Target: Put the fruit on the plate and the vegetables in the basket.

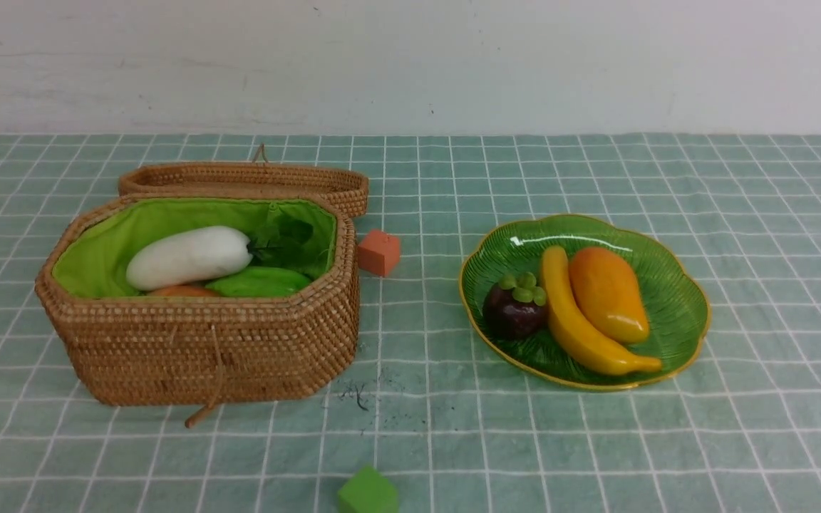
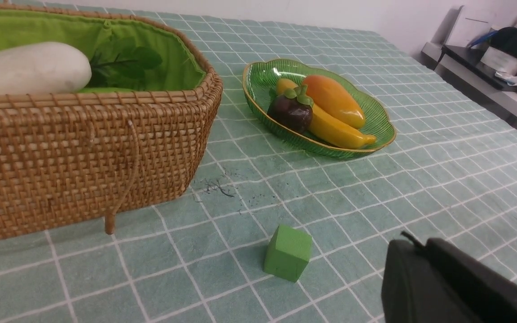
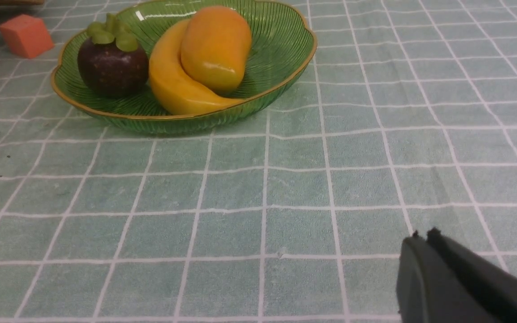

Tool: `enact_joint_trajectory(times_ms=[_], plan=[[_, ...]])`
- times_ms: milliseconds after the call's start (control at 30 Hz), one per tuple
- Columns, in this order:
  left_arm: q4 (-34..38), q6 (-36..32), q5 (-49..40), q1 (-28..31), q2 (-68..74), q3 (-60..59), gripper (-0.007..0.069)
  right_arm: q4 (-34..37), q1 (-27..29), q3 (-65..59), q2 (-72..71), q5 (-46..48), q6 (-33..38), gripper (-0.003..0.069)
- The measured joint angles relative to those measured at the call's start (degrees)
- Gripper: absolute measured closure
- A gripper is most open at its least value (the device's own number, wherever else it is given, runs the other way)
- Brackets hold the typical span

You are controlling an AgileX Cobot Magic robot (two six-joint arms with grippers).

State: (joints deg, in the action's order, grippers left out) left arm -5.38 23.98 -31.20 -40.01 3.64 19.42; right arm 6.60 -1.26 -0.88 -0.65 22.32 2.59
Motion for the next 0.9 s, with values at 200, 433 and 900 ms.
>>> enact_joint_trajectory(times_ms=[200,433,900], plan=[[-2.5,-0.5,3.3,3.0,0.0,-2.1,0.0596,0.0,0.0,0.0,0.0,0.0,0.0,0.0666],[4.1,-7.4,20.4,26.7,-3.8,-12.0,0.0638,0.0,0.0,0.0,0.0,0.0,0.1,0.0659],[10.6,-13.3,9.2,39.7,-4.2,-21.2,0.0638,0.0,0.0,0.0,0.0,-0.1,0.1,0.0654]])
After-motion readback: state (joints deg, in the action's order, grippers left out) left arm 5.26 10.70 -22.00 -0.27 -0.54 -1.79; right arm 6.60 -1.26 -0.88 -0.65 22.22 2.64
